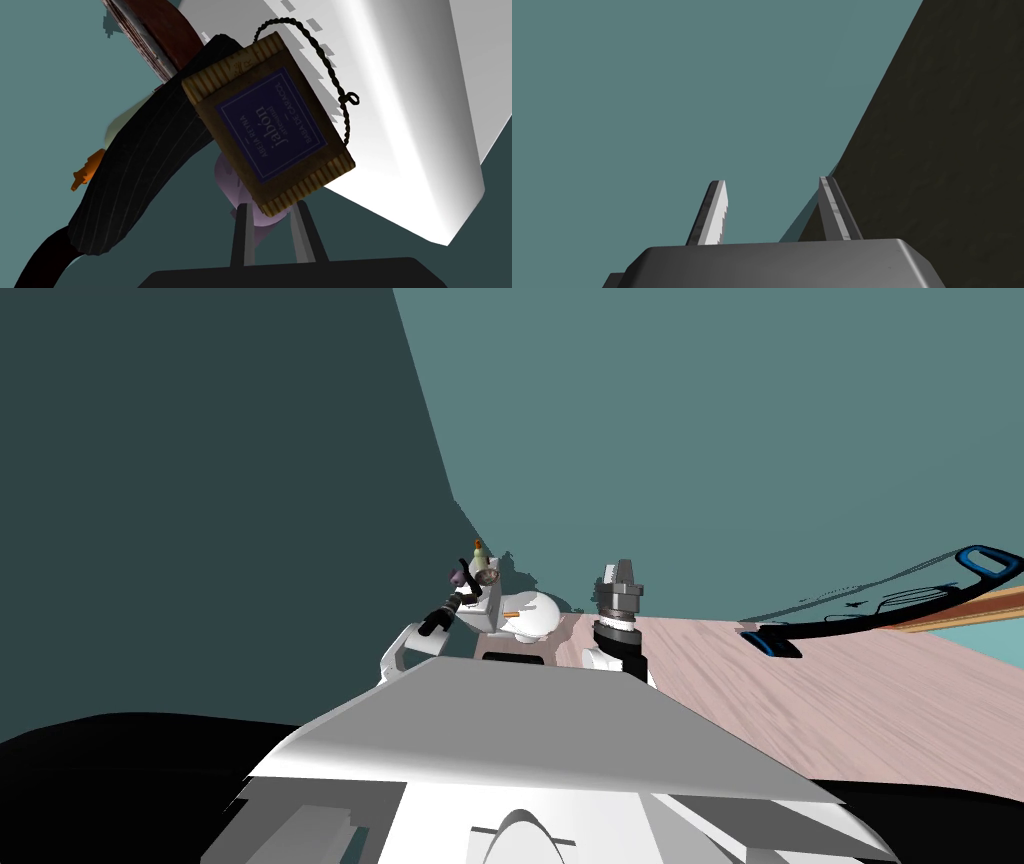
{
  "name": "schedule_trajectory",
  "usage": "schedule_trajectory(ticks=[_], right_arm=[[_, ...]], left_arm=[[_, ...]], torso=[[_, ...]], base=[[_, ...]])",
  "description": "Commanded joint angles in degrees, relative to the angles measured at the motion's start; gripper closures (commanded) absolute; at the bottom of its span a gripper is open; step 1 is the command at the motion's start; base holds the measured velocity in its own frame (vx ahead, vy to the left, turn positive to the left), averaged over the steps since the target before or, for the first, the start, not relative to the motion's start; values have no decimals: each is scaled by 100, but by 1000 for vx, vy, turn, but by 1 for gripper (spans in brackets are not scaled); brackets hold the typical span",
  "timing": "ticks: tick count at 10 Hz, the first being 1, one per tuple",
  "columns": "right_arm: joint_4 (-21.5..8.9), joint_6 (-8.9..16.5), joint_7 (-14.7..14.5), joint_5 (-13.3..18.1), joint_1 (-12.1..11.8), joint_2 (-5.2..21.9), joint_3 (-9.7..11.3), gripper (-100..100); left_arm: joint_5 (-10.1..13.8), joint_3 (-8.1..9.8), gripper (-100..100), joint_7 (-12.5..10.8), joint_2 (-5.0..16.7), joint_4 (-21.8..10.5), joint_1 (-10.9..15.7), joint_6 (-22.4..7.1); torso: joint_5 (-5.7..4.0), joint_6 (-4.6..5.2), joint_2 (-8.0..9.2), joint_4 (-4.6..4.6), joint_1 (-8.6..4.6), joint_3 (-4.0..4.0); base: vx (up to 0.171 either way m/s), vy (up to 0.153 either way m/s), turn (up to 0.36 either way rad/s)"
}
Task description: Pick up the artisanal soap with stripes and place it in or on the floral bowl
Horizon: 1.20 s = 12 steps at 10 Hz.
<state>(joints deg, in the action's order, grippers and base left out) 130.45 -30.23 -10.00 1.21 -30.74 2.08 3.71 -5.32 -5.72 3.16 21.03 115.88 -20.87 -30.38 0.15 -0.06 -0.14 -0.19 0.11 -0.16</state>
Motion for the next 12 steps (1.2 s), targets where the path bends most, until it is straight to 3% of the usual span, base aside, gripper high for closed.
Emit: schedule_trajectory(ticks=[1,2,3,4,5,6,7,12], right_arm=[[0,0,0,0,0,0,0,0],[0,0,0,0,0,0,0,0],[0,0,0,0,0,0,0,0],[0,0,0,0,0,0,0,0],[0,0,0,0,0,0,0,0],[0,0,0,0,0,0,0,0],[0,0,0,0,0,0,0,0],[0,0,0,0,0,0,0,0]], left_arm=[[0,0,0,0,0,0,0,0],[20,-32,100,-5,39,179,-116,-132],[8,-11,100,-2,21,102,-53,-48],[8,-11,0,-2,25,120,-57,-61],[13,131,100,-73,-50,107,-77,70],[15,68,0,-35,-13,96,-55,1],[14,152,-100,-68,-25,-44,108,-77],[8,498,-100,-178,-98,-634,855,-510]], torso=[[0,0,0,0,0,0],[0,0,-1,-1,0,-1],[3,-6,20,-4,-2,7],[7,-5,19,-6,0,6],[8,-5,11,-9,2,1],[5,-4,4,-10,-15,-3],[4,-4,3,-11,-10,-4],[6,-4,17,-8,-4,4]], base=[[0,0,0],[-50,-5,27],[-30,-4,9],[0,0,0],[15,-54,209],[9,-35,5],[-11,-6,10],[-32,-19,1]])
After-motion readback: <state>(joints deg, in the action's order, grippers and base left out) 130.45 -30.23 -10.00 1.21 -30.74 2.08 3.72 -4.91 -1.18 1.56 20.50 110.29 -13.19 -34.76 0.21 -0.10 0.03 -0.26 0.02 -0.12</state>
